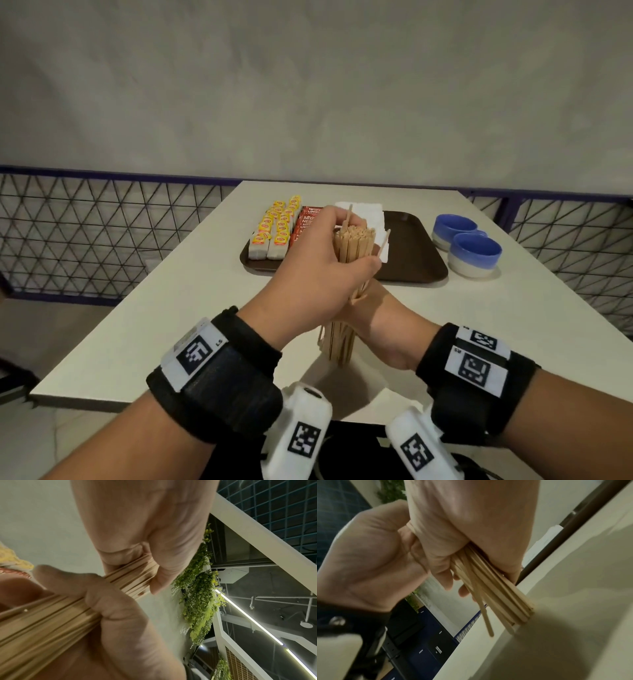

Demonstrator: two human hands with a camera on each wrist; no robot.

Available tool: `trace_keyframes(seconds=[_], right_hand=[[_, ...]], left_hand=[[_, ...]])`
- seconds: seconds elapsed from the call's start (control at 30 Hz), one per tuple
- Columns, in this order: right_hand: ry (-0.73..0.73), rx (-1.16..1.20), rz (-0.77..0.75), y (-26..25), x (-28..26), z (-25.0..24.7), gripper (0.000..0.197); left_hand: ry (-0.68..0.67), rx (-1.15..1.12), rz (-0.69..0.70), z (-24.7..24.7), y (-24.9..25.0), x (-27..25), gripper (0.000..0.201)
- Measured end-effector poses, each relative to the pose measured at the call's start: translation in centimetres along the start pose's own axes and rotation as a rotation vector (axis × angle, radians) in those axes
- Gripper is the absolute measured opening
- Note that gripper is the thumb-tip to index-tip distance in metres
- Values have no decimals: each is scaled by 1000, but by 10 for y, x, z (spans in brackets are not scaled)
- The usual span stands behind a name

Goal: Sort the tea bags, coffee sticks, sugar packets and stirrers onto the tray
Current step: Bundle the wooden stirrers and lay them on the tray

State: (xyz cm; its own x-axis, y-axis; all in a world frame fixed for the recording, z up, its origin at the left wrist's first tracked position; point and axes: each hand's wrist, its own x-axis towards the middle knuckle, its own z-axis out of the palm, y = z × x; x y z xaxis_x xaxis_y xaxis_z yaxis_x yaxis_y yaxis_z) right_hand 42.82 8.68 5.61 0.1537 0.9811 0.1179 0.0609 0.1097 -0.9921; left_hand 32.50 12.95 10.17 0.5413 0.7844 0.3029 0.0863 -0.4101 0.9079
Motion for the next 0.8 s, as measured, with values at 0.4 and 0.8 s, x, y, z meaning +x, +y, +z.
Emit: trace_keyframes(seconds=[0.4, 0.8], right_hand=[[-58, -217, 134, 10, 16, 0, 43], [-128, 73, -23, 3, 16, -5, 52]], left_hand=[[101, 297, 225, 1, 6, 10, 26], [38, 17, 163, 2, 9, 8, 17]])
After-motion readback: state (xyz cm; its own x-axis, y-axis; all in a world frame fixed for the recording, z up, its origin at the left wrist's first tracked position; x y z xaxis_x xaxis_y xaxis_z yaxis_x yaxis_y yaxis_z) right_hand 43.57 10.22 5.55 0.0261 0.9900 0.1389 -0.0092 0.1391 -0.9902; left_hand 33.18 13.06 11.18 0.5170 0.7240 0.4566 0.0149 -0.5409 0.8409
